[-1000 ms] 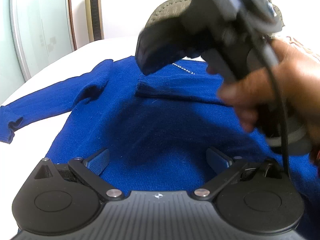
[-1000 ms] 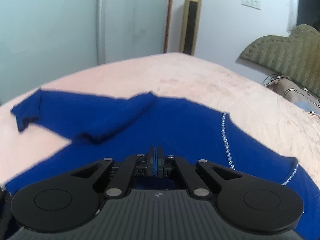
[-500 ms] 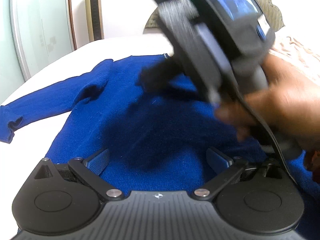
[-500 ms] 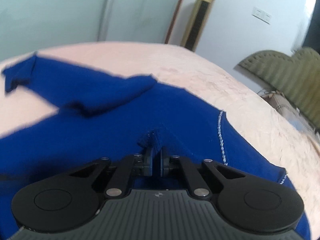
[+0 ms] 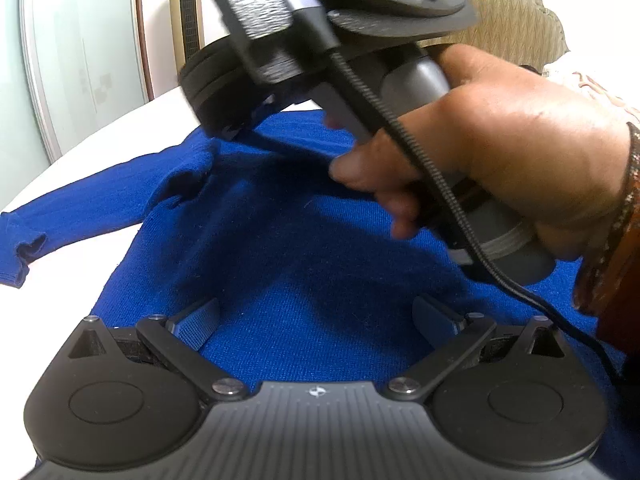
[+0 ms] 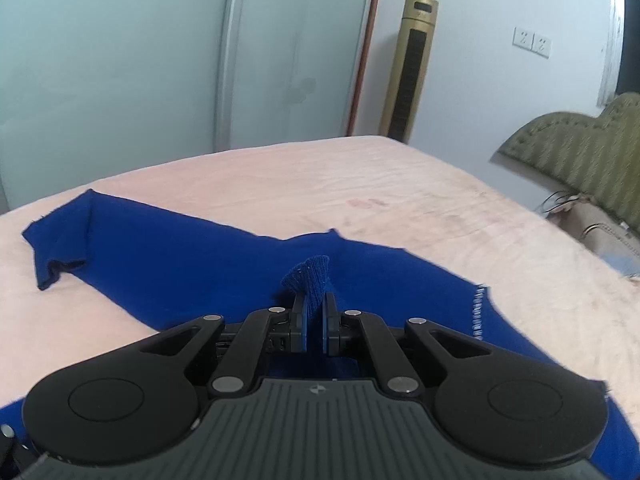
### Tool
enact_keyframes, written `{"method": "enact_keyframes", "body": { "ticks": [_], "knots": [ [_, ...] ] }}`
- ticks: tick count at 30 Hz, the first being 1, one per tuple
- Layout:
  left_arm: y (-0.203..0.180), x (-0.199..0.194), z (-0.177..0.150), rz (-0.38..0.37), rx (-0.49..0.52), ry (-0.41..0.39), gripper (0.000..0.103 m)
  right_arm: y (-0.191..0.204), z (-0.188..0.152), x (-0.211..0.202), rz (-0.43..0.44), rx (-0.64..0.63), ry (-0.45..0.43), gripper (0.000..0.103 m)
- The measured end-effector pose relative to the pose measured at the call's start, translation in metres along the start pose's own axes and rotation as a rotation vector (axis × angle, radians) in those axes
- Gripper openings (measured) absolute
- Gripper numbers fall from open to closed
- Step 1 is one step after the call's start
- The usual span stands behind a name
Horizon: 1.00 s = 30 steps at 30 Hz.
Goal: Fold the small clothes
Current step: 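Open the right gripper and withdraw it from the sleeve, then reach the left gripper to the other sleeve cuff and close on it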
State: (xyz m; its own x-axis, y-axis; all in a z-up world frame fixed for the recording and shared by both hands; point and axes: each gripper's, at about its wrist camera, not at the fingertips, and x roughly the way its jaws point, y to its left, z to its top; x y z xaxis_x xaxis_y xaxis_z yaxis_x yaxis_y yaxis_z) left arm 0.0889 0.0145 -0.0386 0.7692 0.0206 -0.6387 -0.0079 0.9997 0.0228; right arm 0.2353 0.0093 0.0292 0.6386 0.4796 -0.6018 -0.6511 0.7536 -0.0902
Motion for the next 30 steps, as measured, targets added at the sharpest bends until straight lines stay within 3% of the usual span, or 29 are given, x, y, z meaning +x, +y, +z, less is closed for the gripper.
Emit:
{"method": "enact_keyframes", "body": {
  "ticks": [2,4,5,7,11,15,19,22,27,29,30],
  "knots": [
    [-0.001,0.001,0.001,0.002,0.002,0.0,0.103,0.004,0.002,0.002,0.014,-0.013,-0.01,0.009],
    [-0.002,0.002,0.001,0.002,0.003,0.0,0.103,0.001,0.001,0.005,0.063,0.011,0.008,0.018],
    [-0.005,0.0,0.002,0.002,0.003,-0.001,0.103,-0.003,0.001,0.004,0.071,0.039,0.012,0.018],
    [-0.004,0.0,0.003,0.002,0.002,-0.001,0.103,-0.012,0.0,-0.006,0.07,0.089,-0.001,0.028],
    [-0.007,-0.003,0.002,0.002,0.002,-0.001,0.103,-0.034,-0.011,-0.042,-0.009,0.215,-0.002,0.043],
    [-0.007,-0.003,0.002,0.002,0.002,-0.001,0.103,-0.05,-0.039,-0.059,-0.127,0.271,0.082,0.07],
    [-0.008,-0.006,0.001,0.003,0.004,-0.002,0.103,-0.056,-0.067,-0.04,-0.175,0.266,0.231,0.073],
    [-0.008,-0.007,0.001,0.003,0.003,-0.002,0.103,-0.057,-0.069,-0.053,-0.161,0.327,0.176,0.074],
    [0.001,-0.01,0.007,0.004,-0.002,0.015,0.103,-0.061,-0.081,-0.088,-0.213,0.445,0.071,0.086],
    [0.013,-0.015,0.012,0.056,0.012,-0.005,0.103,-0.058,-0.091,-0.101,-0.195,0.473,0.05,0.087],
    [0.021,-0.018,0.016,0.118,0.032,-0.026,0.103,-0.056,-0.097,-0.106,-0.188,0.482,0.045,0.089]
  ]
}}
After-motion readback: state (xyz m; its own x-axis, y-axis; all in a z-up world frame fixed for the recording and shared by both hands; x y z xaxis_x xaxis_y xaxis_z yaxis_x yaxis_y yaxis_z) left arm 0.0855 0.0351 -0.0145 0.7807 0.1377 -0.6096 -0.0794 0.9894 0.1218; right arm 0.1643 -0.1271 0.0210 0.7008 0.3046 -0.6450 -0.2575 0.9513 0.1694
